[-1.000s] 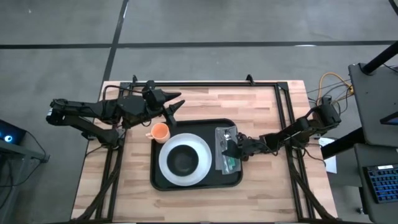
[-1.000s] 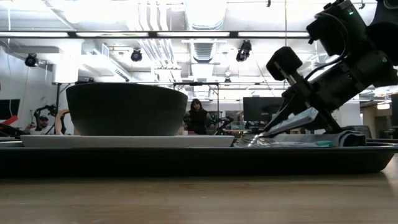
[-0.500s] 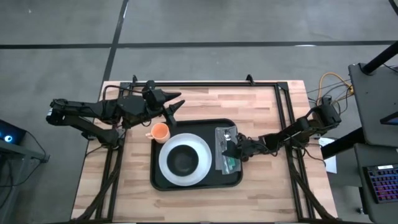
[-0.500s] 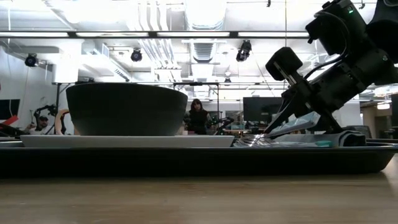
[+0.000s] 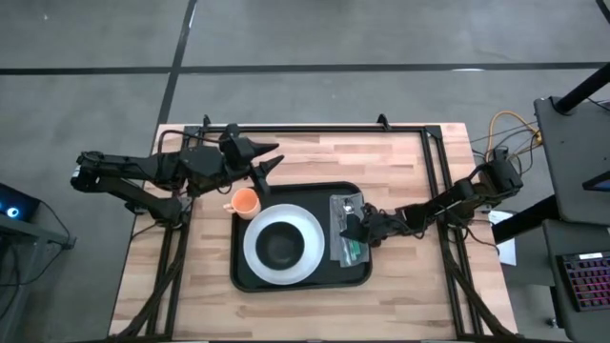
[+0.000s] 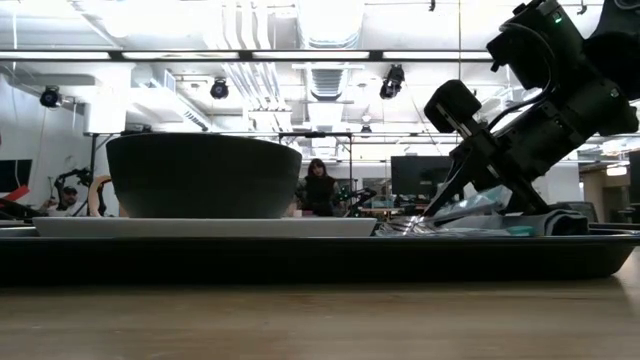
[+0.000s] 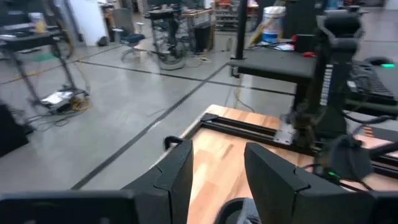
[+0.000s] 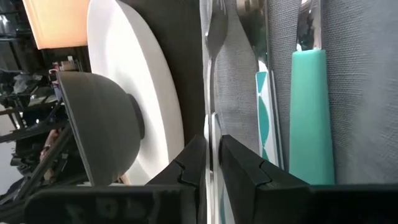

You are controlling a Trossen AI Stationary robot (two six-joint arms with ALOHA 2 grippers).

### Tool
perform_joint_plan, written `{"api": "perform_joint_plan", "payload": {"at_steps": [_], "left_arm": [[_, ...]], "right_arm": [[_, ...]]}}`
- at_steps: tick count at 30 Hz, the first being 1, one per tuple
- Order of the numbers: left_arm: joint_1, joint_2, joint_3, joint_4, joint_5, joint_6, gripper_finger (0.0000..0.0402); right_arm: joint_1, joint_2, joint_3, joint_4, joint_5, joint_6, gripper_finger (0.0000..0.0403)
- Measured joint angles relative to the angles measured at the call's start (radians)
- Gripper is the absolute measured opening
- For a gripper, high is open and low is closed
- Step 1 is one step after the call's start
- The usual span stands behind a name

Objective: Set up tray
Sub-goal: Put the blue fork on the gray napkin

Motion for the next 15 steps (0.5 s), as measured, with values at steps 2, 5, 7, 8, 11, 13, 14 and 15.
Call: {"api": "perform_joint_plan", "payload": {"at_steps": [2, 5, 7, 8, 11, 13, 14, 15], "left_arm": [[0.000, 0.000, 0.000, 0.000, 0.023, 0.000, 0.0126], [0.000, 0.000, 0.000, 0.000, 0.028, 0.000, 0.0126], [0.000, 0.000, 0.000, -0.001, 0.028, 0.000, 0.0126], [0.000, 0.000, 0.000, -0.001, 0.027, 0.000, 0.0126], [0.000, 0.000, 0.000, -0.001, 0.027, 0.000, 0.0126], [0.000, -0.001, 0.000, -0.001, 0.027, 0.000, 0.0126], [0.000, -0.001, 0.000, -0.001, 0.027, 0.000, 0.0126], [0.000, -0.001, 0.000, -0.001, 0.027, 0.000, 0.0126]], "right_arm": [[0.001, 0.000, 0.000, 0.000, 0.000, 0.001, 0.0047], [0.001, 0.000, 0.000, 0.000, -0.003, 0.001, 0.0054], [0.001, 0.000, 0.000, -0.001, -0.003, 0.005, 0.0055], [0.001, 0.000, 0.000, -0.001, -0.004, 0.005, 0.0056], [0.001, -0.001, 0.000, 0.000, -0.012, 0.002, 0.0056], [0.001, -0.005, 0.000, -0.002, -0.032, -0.015, 0.0056], [0.002, -0.006, 0.000, -0.002, -0.036, -0.021, 0.0056], [0.003, -0.009, 0.000, -0.004, -0.044, -0.024, 0.0056]]}}
